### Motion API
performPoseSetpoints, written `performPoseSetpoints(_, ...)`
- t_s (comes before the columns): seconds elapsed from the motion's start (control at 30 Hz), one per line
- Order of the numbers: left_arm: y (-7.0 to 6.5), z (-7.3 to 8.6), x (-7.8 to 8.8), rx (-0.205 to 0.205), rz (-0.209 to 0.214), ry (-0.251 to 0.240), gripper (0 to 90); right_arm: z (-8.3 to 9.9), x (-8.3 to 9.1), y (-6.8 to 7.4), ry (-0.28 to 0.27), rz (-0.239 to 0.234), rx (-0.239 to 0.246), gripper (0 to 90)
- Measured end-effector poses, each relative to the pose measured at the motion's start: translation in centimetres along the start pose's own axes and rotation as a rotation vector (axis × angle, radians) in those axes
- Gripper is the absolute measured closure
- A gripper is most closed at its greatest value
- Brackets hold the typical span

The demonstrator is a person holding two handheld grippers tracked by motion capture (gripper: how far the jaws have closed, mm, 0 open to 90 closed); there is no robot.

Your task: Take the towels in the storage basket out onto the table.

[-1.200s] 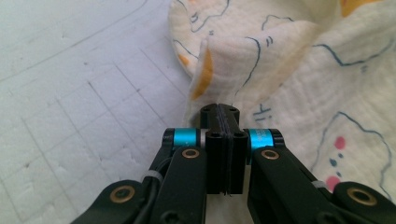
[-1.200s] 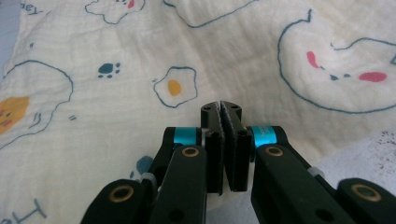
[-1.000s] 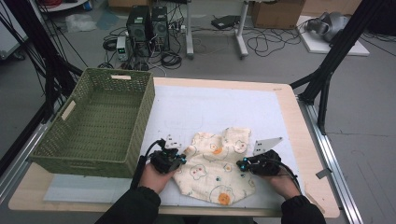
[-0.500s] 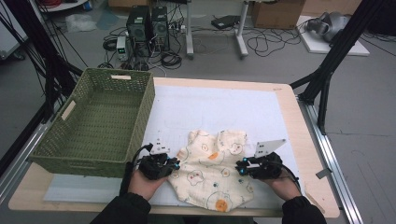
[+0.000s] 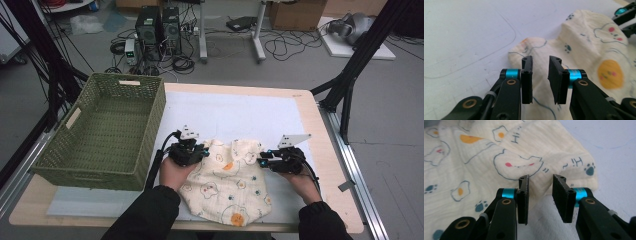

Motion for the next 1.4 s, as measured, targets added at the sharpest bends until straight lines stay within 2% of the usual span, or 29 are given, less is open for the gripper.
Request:
performPoseSetpoints(0.07, 0.2, 0.3, -1.0, 0.019, -0.015, 0.013, 71.4, 0.2, -0.7, -0.3, 0.017, 0.003, -0.002, 66.5)
performPoseSetpoints(0.13, 0.4, 0.8, -1.7, 0.028, -0.032, 0.051, 70.3, 0.3, -1.2, -0.5, 0.033, 0.005, -0.008, 66.7)
performPoseSetpoints(0.17, 0.5, 1.1, -2.1, 0.019, -0.038, 0.072, 70.3, 0.4, -1.4, -0.5, 0.040, 0.004, -0.007, 67.3)
performPoseSetpoints(0.2, 0.4, 1.2, -2.3, 0.000, -0.044, 0.072, 71.0, 0.4, -1.6, -0.6, 0.041, 0.000, -0.008, 68.8)
performPoseSetpoints(0.23, 0.3, 1.2, -2.3, -0.014, -0.063, 0.069, 73.6, 0.4, -1.6, -0.6, 0.043, -0.003, -0.008, 70.3)
performPoseSetpoints(0.3, 0.1, 1.3, -2.4, -0.024, -0.055, 0.076, 87.0, 0.3, -1.7, -0.6, 0.047, -0.028, -0.004, 79.1)
performPoseSetpoints(0.4, 0.3, 1.2, -2.2, -0.013, -0.055, 0.080, 89.4, 0.3, -1.7, -0.4, 0.051, -0.052, -0.003, 86.6)
performPoseSetpoints(0.43, 0.3, 1.1, -2.1, -0.028, -0.074, 0.082, 89.6, 0.3, -1.6, -0.4, 0.053, -0.053, 0.003, 87.2)
performPoseSetpoints(0.53, 0.7, 0.6, -1.2, -0.037, -0.128, 0.034, 89.7, -0.1, -1.0, -0.5, 0.052, -0.033, 0.009, 87.5)
performPoseSetpoints(0.67, 1.6, -0.5, 0.2, -0.002, -0.201, -0.065, 89.8, -1.2, 0.2, -1.2, 0.051, 0.010, 0.038, 87.5)
performPoseSetpoints(0.73, 2.2, -0.9, 0.7, 0.030, -0.234, -0.113, 89.8, -2.1, 0.8, -1.6, 0.042, 0.037, 0.052, 87.6)
performPoseSetpoints(0.8, 2.8, -1.5, 0.9, 0.027, -0.272, -0.150, 89.8, -3.0, 1.0, -2.1, 0.036, 0.061, 0.061, 87.6)
performPoseSetpoints(0.87, 3.4, -2.0, 0.8, 0.029, -0.278, -0.197, 88.7, -3.7, 0.9, -2.8, 0.040, 0.107, 0.058, 86.3)
performPoseSetpoints(0.9, 3.7, -2.2, 0.7, 0.036, -0.296, -0.206, 81.8, -4.0, 0.8, -3.3, 0.036, 0.140, 0.045, 82.4)
performPoseSetpoints(0.93, 3.9, -2.3, 0.7, 0.051, -0.287, -0.209, 71.4, -4.1, 0.7, -3.7, 0.037, 0.150, 0.027, 76.5)
performPoseSetpoints(1.0, 4.0, -2.2, 0.8, 0.057, -0.278, -0.198, 71.3, -4.1, 0.7, -4.0, 0.008, 0.154, 0.014, 70.6)
performPoseSetpoints(1.07, 4.0, -1.9, 0.9, 0.051, -0.250, -0.177, 71.0, -3.9, 0.7, -3.7, 0.011, 0.139, 0.014, 64.0)
performPoseSetpoints(1.17, 3.6, -1.4, 1.3, 0.046, -0.211, -0.164, 70.4, -3.7, 1.3, -2.9, 0.028, 0.106, 0.015, 62.0)
performPoseSetpoints(1.27, 3.1, -0.6, 2.0, 0.039, -0.181, -0.151, 70.4, -3.0, 2.4, -1.7, -0.012, 0.082, 0.031, 61.0)
performPoseSetpoints(1.37, 2.4, 0.3, 2.6, 0.016, -0.151, -0.135, 70.2, -1.7, 3.3, -0.5, -0.022, 0.053, 0.032, 60.5)
performPoseSetpoints(1.4, 2.1, 0.7, 2.8, 0.021, -0.137, -0.140, 70.1, -1.2, 3.4, -0.1, -0.026, 0.046, 0.035, 60.5)
Point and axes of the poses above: each handheld gripper's, and its own axes: x roughly backward along the jaws, z roughly out of its underside, y roughly to its left, the point moved 2 cm from there along -x, roughly forward along the jaws, and after that the axes turned 8 degrees about -y, right-handed, at the moved point
